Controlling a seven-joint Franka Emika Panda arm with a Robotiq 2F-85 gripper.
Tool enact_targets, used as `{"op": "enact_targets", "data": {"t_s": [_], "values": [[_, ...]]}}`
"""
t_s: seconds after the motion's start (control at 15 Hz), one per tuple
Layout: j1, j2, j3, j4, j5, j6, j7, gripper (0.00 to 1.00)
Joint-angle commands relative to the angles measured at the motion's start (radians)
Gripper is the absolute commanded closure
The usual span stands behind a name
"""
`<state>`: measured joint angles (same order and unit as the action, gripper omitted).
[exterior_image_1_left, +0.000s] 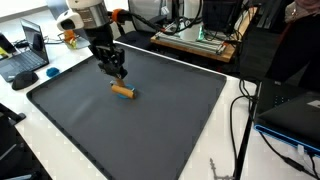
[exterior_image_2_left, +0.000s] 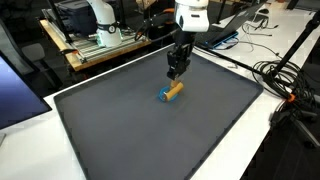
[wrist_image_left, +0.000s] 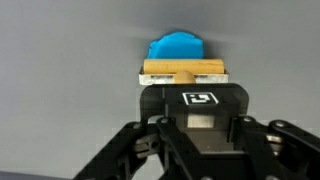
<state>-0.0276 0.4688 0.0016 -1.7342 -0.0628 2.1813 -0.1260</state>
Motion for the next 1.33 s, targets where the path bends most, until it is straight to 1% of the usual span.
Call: {"op": "enact_targets", "data": {"t_s": [0.0, 0.27, 0.47, 0.93, 1.07, 1.27], "values": [[-0.011, 0.076, 0.002, 0.033, 0.006, 0.078, -0.024, 0.79], [-0.011, 0.077, 0.002, 0.035, 0.005, 0.097, -0.023, 0.79], [-0.014, 0.077, 0.003, 0.034, 0.010, 0.153, -0.024, 0.79], [-0.013, -0.028, 0.003, -0.041, 0.003, 0.218, -0.032, 0.79], [-0.007, -0.073, 0.001, -0.058, -0.008, 0.196, -0.038, 0.79], [0.000, -0.154, 0.006, -0.089, -0.019, 0.126, -0.058, 0.79]]}}
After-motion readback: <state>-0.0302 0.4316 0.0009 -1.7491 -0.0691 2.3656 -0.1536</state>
